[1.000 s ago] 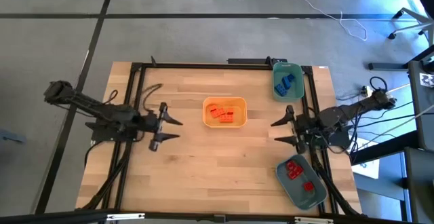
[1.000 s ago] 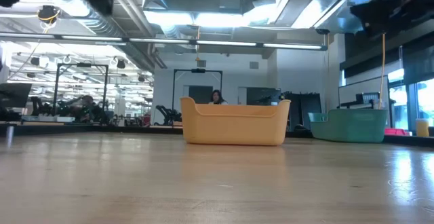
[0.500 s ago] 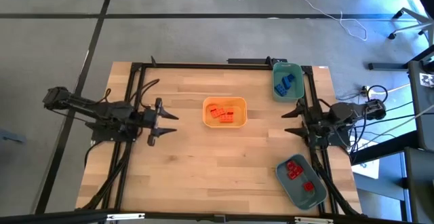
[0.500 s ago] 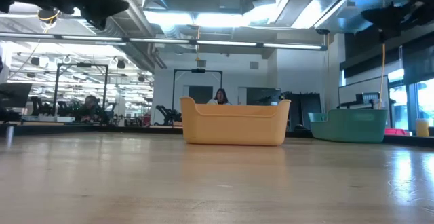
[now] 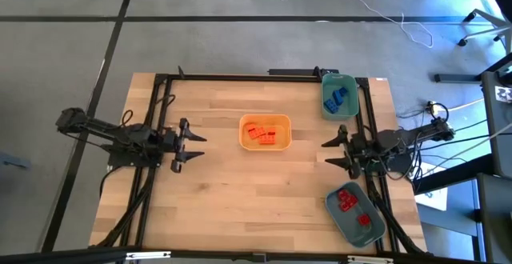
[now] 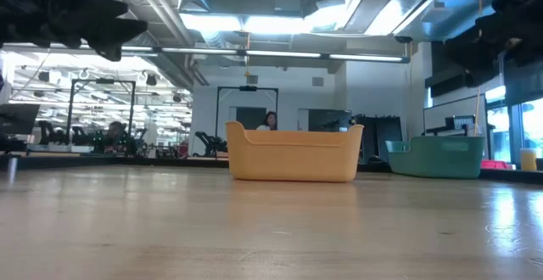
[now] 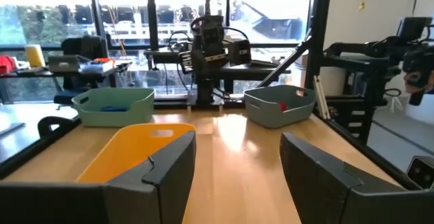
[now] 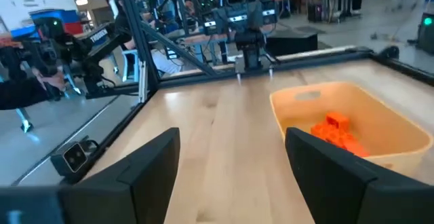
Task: Sort & place blocks by color
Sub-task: Return to Home Position
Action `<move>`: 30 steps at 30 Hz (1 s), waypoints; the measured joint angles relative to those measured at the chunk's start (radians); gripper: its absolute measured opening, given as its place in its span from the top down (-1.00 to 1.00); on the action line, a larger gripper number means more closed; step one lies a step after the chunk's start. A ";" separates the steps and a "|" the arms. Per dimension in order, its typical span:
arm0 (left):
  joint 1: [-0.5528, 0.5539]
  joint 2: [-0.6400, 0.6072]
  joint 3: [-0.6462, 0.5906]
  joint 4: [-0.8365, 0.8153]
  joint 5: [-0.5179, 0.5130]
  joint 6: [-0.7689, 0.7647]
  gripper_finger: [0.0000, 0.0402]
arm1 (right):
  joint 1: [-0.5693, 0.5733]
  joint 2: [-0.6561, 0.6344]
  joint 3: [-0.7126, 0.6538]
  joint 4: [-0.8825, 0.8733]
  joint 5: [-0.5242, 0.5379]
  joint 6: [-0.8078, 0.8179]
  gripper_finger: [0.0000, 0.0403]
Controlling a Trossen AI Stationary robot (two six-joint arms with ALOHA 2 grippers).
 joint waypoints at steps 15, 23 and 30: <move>0.000 -0.012 -0.007 -0.083 0.000 0.014 -0.03 | -0.001 0.020 -0.003 0.008 -0.003 -0.312 -0.34; 0.000 -0.012 -0.007 -0.087 -0.018 0.009 -0.03 | -0.001 0.021 -0.003 0.008 -0.002 -0.292 -0.34; 0.000 -0.011 -0.007 -0.172 -0.037 -0.010 -0.03 | -0.001 0.021 -0.003 0.008 -0.002 -0.290 -0.34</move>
